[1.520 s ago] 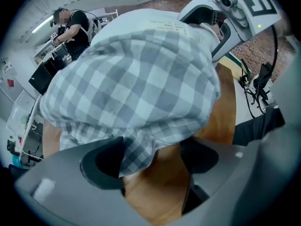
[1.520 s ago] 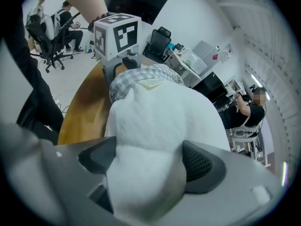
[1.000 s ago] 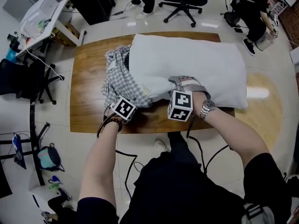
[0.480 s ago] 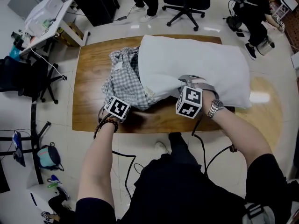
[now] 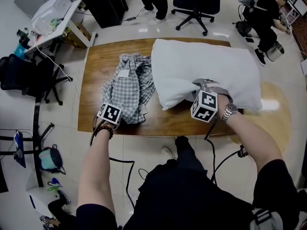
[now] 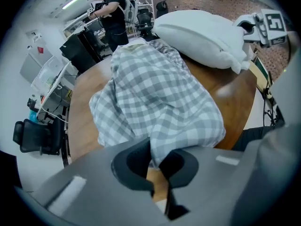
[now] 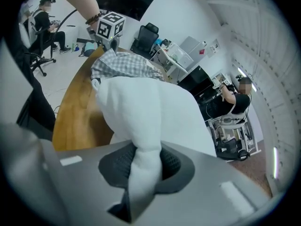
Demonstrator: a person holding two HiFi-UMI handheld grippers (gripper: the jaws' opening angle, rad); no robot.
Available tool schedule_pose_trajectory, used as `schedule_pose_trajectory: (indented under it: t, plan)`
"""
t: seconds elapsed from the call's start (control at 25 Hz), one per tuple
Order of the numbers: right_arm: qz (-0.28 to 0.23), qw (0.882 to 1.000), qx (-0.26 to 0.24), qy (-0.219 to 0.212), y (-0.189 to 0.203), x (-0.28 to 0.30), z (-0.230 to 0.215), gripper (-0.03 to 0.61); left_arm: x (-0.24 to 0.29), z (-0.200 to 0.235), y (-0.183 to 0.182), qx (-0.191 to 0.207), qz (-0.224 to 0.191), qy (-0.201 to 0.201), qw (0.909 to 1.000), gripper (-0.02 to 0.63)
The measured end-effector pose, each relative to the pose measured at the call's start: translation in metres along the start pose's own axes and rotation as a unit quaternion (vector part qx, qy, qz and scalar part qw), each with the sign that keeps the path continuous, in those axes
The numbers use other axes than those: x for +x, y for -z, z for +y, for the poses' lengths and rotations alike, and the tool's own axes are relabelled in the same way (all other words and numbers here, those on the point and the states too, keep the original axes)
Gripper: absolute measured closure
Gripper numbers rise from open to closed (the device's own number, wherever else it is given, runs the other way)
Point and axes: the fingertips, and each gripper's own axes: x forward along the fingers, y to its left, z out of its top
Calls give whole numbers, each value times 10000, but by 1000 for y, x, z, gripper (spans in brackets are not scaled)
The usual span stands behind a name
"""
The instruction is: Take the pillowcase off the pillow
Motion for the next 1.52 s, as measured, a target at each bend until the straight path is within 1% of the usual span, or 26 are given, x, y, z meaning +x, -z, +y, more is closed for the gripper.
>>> schedule_pose_trajectory:
  t: [0.04,0.08,0.12,0.16,0.2,0.24,0.28,0.32,0.36,0.4,0.44,0.48,0.52,0.56,0.6,0.64,0.68,0.72,0.76,0.8,0.96,1.2,1.32,1.52]
  plan:
    - [2,10000,-9,13,2,-1,2,505,2,11,-7,153,-270,-232,9992,604]
    - [1,10000,-22,35,4,-1,6,502,6,26,-18,381,-625,-554,9958,604]
    - [-2,10000,-35,64,7,-3,11,499,10,31,-18,484,-783,-721,9931,604]
    - [-8,9999,-43,97,10,-5,20,491,12,20,-3,367,-634,-597,9955,604]
    - [-15,9999,-44,130,14,-6,30,485,14,-1,22,114,-312,-292,9990,604]
    - [-23,9999,-41,158,18,-7,39,479,17,-19,43,-101,-45,-28,9999,604]
    - [-38,9998,-42,176,21,-7,47,471,20,-28,54,-177,38,73,9998,604]
    - [-69,9998,-56,187,21,-7,52,450,23,-26,54,-102,-75,-7,9999,603]
    - [-122,9997,-93,196,20,-8,55,416,24,-14,44,127,-390,-286,9988,601]
    - [-193,9995,-148,214,16,-9,54,367,23,4,26,441,-824,-676,9933,585]
    - [-265,9992,-199,244,11,-11,53,321,18,18,9,712,-1239,-988,9848,522]
    - [-317,9989,-228,271,7,-14,51,293,9,23,-7,926,-1638,-1161,9753,441]
    - [-341,9987,-235,283,4,-17,51,283,-6,21,-24,1129,-2089,-1254,9633,370]
    - [-338,9988,-237,281,2,-21,52,271,-22,15,-40,1306,-2528,-1308,9497,321]
    - [-319,9988,-247,275,2,-25,56,268,-34,10,-48,1406,-2822,-1342,9395,307]
    - [-295,9988,-264,275,2,-29,60,267,-39,7,-46,1388,-2872,-1369,9378,302]
    - [-276,9988,-275,284,2,-35,63,267,-35,9,-32,1250,-2656,-1395,9457,301]
    - [-266,9988,-273,296,2,-40,66,265,-27,13,-13,1064,-2318,-1430,9563,301]
    - [-263,9989,-257,306,1,-46,67,265,-24,15,0,949,-2097,-1482,9618,302]
    - [-263,9989,-236,314,1,-53,68,266,-27,15,4,936,-2073,-1544,9615,302]
    - [-236,9989,-192,347,2,-79,73,267,-65,2,-4,1049,-2600,-1721,9444,303]
    - [-313,9990,-6,307,2,-105,72,268,-97,-21,-11,1237,-2992,-1827,9283,304]
    - [-432,9985,76,332,-2,-119,70,270,-110,-33,-14,1228,-3175,-1808,9227,304]
    - [-703,9967,121,391,-7,-141,72,275,-126,-65,-17,1254,-3354,-1776,9166,314]
